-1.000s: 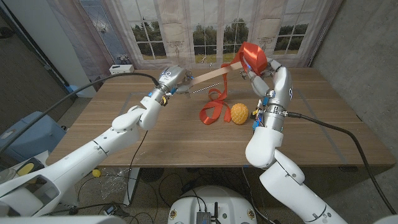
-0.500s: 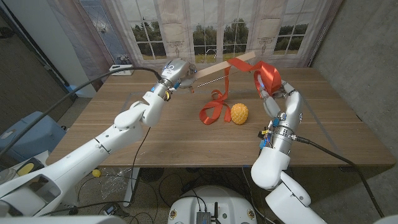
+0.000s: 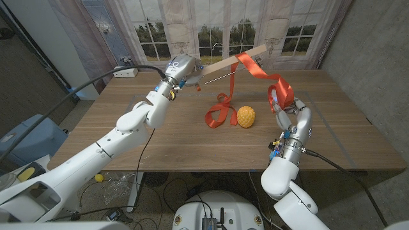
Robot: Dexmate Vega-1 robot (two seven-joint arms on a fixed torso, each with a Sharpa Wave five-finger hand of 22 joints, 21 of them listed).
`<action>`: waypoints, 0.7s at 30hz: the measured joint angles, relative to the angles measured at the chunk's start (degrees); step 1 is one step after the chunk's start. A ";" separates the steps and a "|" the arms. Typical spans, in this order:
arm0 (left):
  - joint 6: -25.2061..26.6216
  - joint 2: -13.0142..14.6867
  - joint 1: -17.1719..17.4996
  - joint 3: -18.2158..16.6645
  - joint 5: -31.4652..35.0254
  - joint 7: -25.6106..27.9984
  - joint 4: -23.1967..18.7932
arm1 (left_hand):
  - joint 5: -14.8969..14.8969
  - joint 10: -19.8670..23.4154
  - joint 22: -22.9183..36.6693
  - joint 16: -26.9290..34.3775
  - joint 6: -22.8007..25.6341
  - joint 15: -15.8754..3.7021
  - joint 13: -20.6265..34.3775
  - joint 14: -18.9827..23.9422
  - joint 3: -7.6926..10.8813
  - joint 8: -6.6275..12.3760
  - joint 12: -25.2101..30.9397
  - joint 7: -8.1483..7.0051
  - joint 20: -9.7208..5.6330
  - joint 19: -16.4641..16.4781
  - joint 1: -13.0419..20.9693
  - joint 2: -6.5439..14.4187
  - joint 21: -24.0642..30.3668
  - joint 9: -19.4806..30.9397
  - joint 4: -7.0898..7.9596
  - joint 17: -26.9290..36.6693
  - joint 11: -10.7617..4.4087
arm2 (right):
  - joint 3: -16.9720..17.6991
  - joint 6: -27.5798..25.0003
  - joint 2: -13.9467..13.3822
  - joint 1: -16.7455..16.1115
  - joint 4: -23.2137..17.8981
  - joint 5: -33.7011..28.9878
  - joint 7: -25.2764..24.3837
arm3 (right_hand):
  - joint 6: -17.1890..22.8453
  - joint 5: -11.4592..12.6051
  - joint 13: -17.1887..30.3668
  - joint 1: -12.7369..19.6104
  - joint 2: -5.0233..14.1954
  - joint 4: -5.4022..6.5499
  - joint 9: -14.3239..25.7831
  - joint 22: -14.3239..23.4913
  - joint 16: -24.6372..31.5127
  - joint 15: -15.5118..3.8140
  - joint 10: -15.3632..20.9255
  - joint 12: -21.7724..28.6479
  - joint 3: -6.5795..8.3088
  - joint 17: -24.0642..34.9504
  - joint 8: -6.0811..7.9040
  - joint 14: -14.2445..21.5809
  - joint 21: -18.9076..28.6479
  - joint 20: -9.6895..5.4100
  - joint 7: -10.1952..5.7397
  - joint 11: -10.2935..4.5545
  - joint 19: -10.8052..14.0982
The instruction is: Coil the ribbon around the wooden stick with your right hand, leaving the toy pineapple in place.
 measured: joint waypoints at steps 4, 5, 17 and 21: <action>0.15 0.11 0.65 -0.64 0.05 0.15 -1.00 | 0.00 0.00 0.00 -0.16 0.00 0.10 0.14 0.10 0.00 -0.02 -0.05 0.00 -0.02 -0.02 -0.01 0.01 0.00 0.00 0.00 0.20 0.00 | 0.53 0.32 0.51 0.50 1.41 2.04 0.55 | 0.00 -0.01 0.04 0.00 0.00 0.05 0.34 -0.27 0.12 0.21 0.00 -0.01 -0.05 -0.26 -0.06 -0.22 0.01 -0.11 0.00 0.00 -0.10; 0.46 0.14 0.79 -0.77 0.06 0.33 -1.23 | 0.00 0.00 0.00 -0.16 0.00 0.10 0.19 0.10 0.00 -0.03 -0.06 0.00 -0.22 -0.22 -0.01 0.01 0.00 0.00 0.00 0.27 0.00 | 1.02 0.32 1.01 1.14 3.02 2.54 0.68 | 0.00 -0.01 0.43 0.00 0.00 0.05 0.35 -0.27 0.12 0.30 0.00 -0.02 -0.05 -0.26 -0.07 -0.31 0.01 -0.11 0.00 0.00 -0.11; 0.36 0.76 2.47 -2.00 0.14 0.63 -3.71 | 0.00 0.01 0.00 -0.28 0.00 0.09 0.35 0.11 0.00 -0.24 -0.09 0.00 -0.31 -0.31 -0.02 0.02 0.44 0.00 0.00 0.35 0.01 | 2.15 -2.03 2.04 5.11 9.09 7.95 2.68 | 0.01 -0.17 5.03 0.02 -0.01 0.52 1.63 -0.53 0.96 0.30 0.02 -0.43 -0.52 -0.53 -0.59 -0.32 0.75 0.20 0.01 -0.02 -0.41; 0.03 0.99 3.04 -2.32 0.08 0.61 -4.48 | 0.00 0.01 0.01 -0.44 0.00 -0.10 0.35 0.30 0.00 -0.09 -0.10 0.00 -0.29 -0.33 -0.03 0.03 0.44 0.00 0.00 0.32 0.01 | 2.23 -3.40 2.04 6.31 10.29 9.70 3.62 | 0.01 -0.21 5.91 0.02 -0.01 0.54 1.65 -0.76 1.08 0.30 0.07 -0.65 -0.54 -0.79 -0.67 -0.32 0.75 0.20 0.01 -0.07 -0.41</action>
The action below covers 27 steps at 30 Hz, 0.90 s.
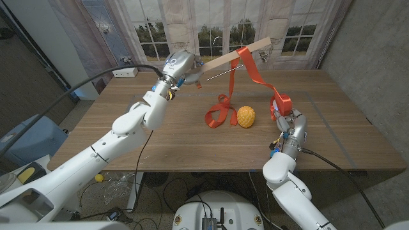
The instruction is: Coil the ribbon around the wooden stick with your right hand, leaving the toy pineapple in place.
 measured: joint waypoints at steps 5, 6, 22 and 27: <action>-0.88 0.45 0.89 -0.63 -1.07 -1.11 -1.14 | 0.00 0.08 0.00 0.00 0.00 0.00 0.00 0.00 0.00 0.10 0.00 0.00 0.19 -0.19 -0.01 0.01 0.00 0.00 0.00 0.00 0.08 | 0.03 -1.31 -0.26 3.62 3.32 1.72 1.00 | 0.00 -0.01 1.24 0.00 0.00 0.22 0.32 -0.04 0.11 0.00 0.00 -0.02 -0.22 0.00 -0.06 0.00 0.21 0.00 0.00 0.00 0.00; -0.88 0.52 1.04 -0.75 -1.07 -1.11 -1.37 | 0.00 0.08 0.00 -0.01 0.00 0.00 0.00 0.00 0.00 0.10 0.00 0.00 0.19 -0.19 -0.08 0.07 0.00 0.00 0.00 0.05 0.08 | 0.03 -1.74 -0.26 3.62 3.32 2.19 1.20 | 0.00 -0.01 1.32 0.00 0.00 0.22 0.32 -0.04 0.11 0.00 0.00 -0.02 -0.22 0.00 -0.07 0.00 0.32 -0.02 0.00 0.00 -0.01; -2.74 2.18 4.44 -3.11 -4.99 -5.55 -5.82 | 0.00 0.09 -0.01 -0.61 0.00 0.00 0.18 0.00 0.00 0.07 -0.40 0.00 0.39 -0.39 -0.07 0.07 0.45 0.00 0.00 0.31 0.08 | -1.03 -6.74 -2.90 13.97 9.10 5.56 3.81 | 0.20 -0.02 2.71 0.01 -0.01 0.62 0.77 -0.56 0.55 0.30 0.01 -0.24 -0.62 -0.79 -0.67 -0.30 0.87 0.00 0.20 0.01 -0.63; -3.14 2.89 6.22 -4.49 -6.42 -6.84 -7.61 | 0.00 0.09 0.00 -0.66 0.00 0.00 0.19 0.00 0.00 -0.07 -0.44 0.00 0.08 -0.70 -0.06 0.06 0.45 0.00 0.00 0.31 0.08 | -1.58 -8.88 -3.98 16.80 9.78 6.27 4.82 | 0.20 -0.18 2.72 0.01 -0.01 0.62 0.79 -0.56 0.55 0.30 0.01 -0.20 -0.62 -0.80 -0.75 -0.30 0.87 -0.31 0.20 0.01 -0.94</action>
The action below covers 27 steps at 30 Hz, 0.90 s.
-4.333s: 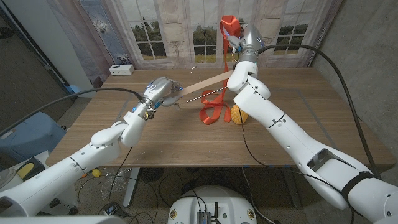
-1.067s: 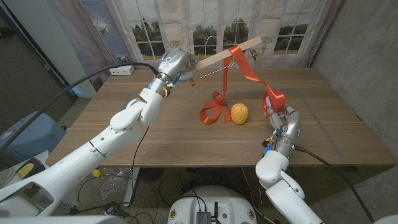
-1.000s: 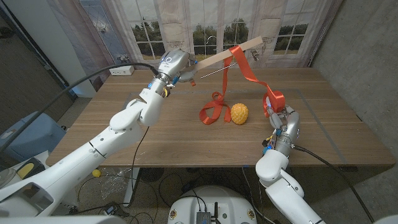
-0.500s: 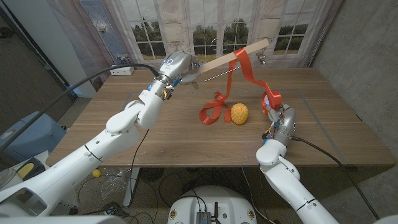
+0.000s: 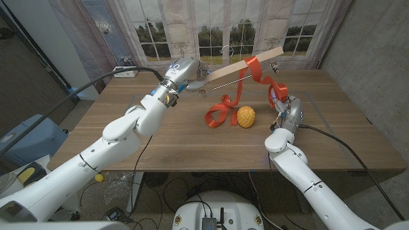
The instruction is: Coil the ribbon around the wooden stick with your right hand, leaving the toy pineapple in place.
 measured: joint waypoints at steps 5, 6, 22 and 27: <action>-0.35 0.55 1.47 -1.12 -1.63 -1.12 -1.21 | 0.00 0.00 0.00 -0.01 0.00 0.02 0.00 0.02 0.00 -0.07 -0.02 0.00 0.00 0.00 0.00 0.00 0.32 0.00 0.00 0.11 0.00 | -0.37 -1.37 -0.85 2.01 0.16 0.46 0.78 | 0.01 -0.01 0.00 0.00 0.00 0.00 0.04 -0.27 0.00 0.00 0.00 0.13 0.00 0.00 -0.16 0.00 0.44 0.31 0.01 0.00 -0.31; -0.38 0.61 1.62 -1.24 -1.80 -1.32 -1.32 | 0.00 0.02 0.00 -0.01 0.00 0.11 0.00 0.11 0.00 -0.08 -0.02 0.00 0.00 0.00 0.00 0.00 0.42 0.00 0.00 0.19 0.01 | -0.49 -1.82 -1.14 2.69 0.16 0.57 1.05 | 0.01 -0.04 0.00 0.00 0.00 0.00 0.05 -0.27 0.00 0.00 0.00 0.13 0.00 0.00 -0.19 0.00 0.44 0.31 0.01 0.00 -0.31; -0.63 2.18 5.20 -4.51 -7.65 -5.03 -3.20 | 0.00 0.34 0.00 -0.40 0.00 -0.11 0.27 0.33 0.00 0.17 -0.22 0.00 0.32 -0.31 0.01 -0.01 0.44 0.00 0.00 0.48 0.08 | -2.08 -7.22 -6.08 7.83 -4.81 0.32 5.84 | 0.20 0.18 -0.04 -0.01 0.02 0.23 0.36 -0.53 0.44 0.31 0.00 0.13 -0.23 -0.26 -0.64 -0.31 0.88 0.09 0.20 0.00 -1.32; -0.87 2.65 5.67 -5.18 -10.01 -6.45 -3.22 | 0.00 0.47 0.00 -0.40 0.01 -0.11 0.27 0.33 0.00 0.17 -0.36 0.01 0.11 -0.51 0.01 -0.01 0.44 0.00 0.00 0.56 0.11 | -2.24 -8.52 -7.76 8.74 -7.53 -0.01 7.58 | 0.20 0.18 -0.19 -0.02 0.03 0.23 0.37 -0.53 0.44 0.72 0.00 0.12 -0.23 -0.16 -0.81 -0.72 0.88 -0.01 0.20 0.00 -1.43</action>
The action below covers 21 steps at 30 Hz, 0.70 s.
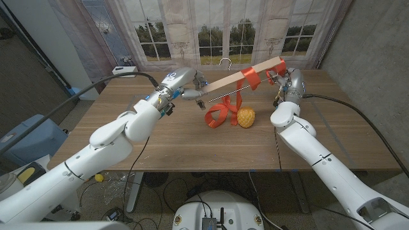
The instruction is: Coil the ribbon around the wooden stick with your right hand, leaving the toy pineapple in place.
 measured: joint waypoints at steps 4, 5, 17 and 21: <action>-0.05 0.29 0.07 -0.25 -1.62 -1.11 0.11 | 0.00 0.01 0.00 -0.10 0.13 0.00 0.02 0.00 0.00 -0.01 -0.04 0.13 -0.01 0.00 0.00 0.00 0.33 0.00 0.00 0.04 0.00 | -0.31 -0.56 -1.13 0.84 -2.11 -0.35 0.89 | 0.00 0.00 -0.01 -0.15 0.15 0.00 0.01 -0.08 0.00 0.00 0.00 -0.01 0.00 -0.10 -0.01 0.00 0.27 0.00 0.00 0.00 0.00; -0.05 0.55 0.07 -0.46 -2.42 -1.77 0.35 | 0.00 0.01 0.00 -0.10 0.13 0.00 0.08 0.00 0.00 -0.02 -0.04 0.13 -0.01 0.00 0.00 0.00 0.33 0.00 0.00 0.12 0.00 | -0.32 -0.56 -1.15 0.86 -2.17 -0.35 0.89 | 0.00 0.00 0.02 -0.15 0.15 0.00 0.01 -0.22 0.00 0.00 0.00 -0.02 0.00 -0.10 -0.01 0.00 0.40 0.00 0.00 0.00 0.00; 1.81 1.90 -1.02 -0.28 -6.12 -5.43 1.06 | 0.00 0.02 0.00 -0.88 0.12 0.09 0.39 0.09 0.00 -0.41 -0.31 0.12 0.00 -0.42 0.12 -0.12 0.54 1.37 0.00 -0.09 0.00 | -1.98 1.83 -3.00 3.03 -6.35 -3.03 5.02 | 0.00 -0.02 0.09 -0.36 0.36 0.24 0.45 -0.27 0.00 0.00 0.00 -0.11 -0.24 -0.37 -0.13 0.00 0.85 0.03 0.00 0.00 -0.64; 2.72 2.25 -1.61 0.26 -6.71 -6.48 1.18 | 0.00 0.12 0.00 -0.90 0.12 0.09 0.35 0.09 0.00 -0.46 -0.50 0.12 0.10 -0.52 0.16 -0.16 0.55 1.41 0.00 0.22 0.09 | -2.44 3.06 -3.23 3.56 -7.22 -3.64 5.83 | 0.00 -0.07 0.17 -0.36 0.36 0.24 0.46 -0.26 0.00 0.00 0.00 -0.13 -0.24 -0.36 0.00 0.00 0.89 -0.20 0.00 0.00 -0.84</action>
